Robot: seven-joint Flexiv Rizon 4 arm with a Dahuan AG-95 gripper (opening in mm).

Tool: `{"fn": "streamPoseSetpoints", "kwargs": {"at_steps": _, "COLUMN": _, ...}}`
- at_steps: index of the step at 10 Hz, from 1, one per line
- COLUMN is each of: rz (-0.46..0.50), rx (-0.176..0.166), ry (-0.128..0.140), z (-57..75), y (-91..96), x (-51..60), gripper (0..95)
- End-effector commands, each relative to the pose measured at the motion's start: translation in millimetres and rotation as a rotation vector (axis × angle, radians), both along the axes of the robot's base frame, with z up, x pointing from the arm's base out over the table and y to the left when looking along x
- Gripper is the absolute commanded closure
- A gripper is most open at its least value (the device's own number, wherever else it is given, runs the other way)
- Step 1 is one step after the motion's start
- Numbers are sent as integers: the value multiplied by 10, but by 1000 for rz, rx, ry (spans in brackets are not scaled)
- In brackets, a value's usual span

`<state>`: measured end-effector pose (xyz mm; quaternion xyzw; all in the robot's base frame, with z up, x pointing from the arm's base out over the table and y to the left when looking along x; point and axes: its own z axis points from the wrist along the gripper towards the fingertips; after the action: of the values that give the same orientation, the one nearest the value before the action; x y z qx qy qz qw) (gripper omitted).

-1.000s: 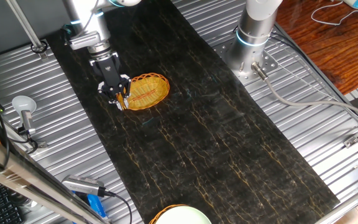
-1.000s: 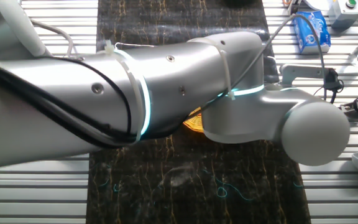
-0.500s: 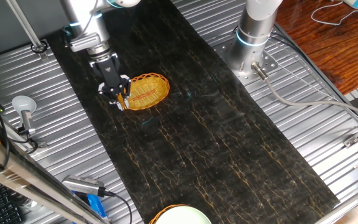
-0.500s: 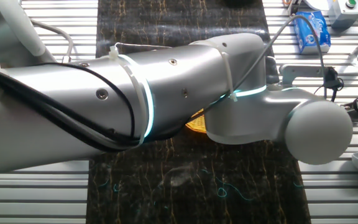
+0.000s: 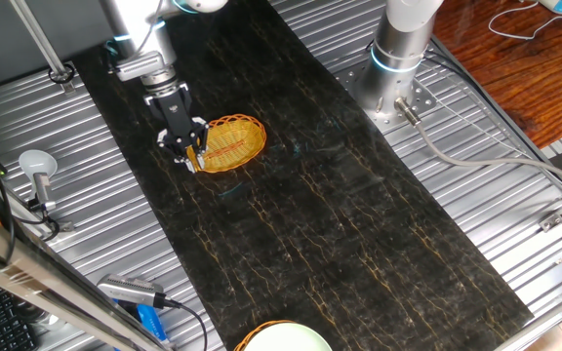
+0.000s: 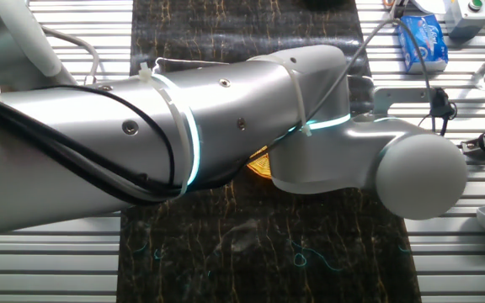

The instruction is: Use a clamp

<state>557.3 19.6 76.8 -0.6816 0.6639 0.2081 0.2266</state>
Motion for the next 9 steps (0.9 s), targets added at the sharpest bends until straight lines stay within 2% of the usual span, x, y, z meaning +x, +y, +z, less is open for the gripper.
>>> {"fn": "streamPoseSetpoints", "kwargs": {"at_steps": 1, "rz": 2, "rx": -1, "ry": -3, "z": 8, "y": -2, "x": -14, "gripper": 950}}
{"fn": "streamPoseSetpoints", "kwargs": {"at_steps": 4, "rz": 6, "rx": -6, "ry": -3, "z": 7, "y": -1, "x": -13, "gripper": 950}}
{"fn": "streamPoseSetpoints", "kwargs": {"at_steps": 9, "rz": 39, "rx": -42, "ry": -27, "z": 9, "y": 1, "x": -10, "gripper": 950}}
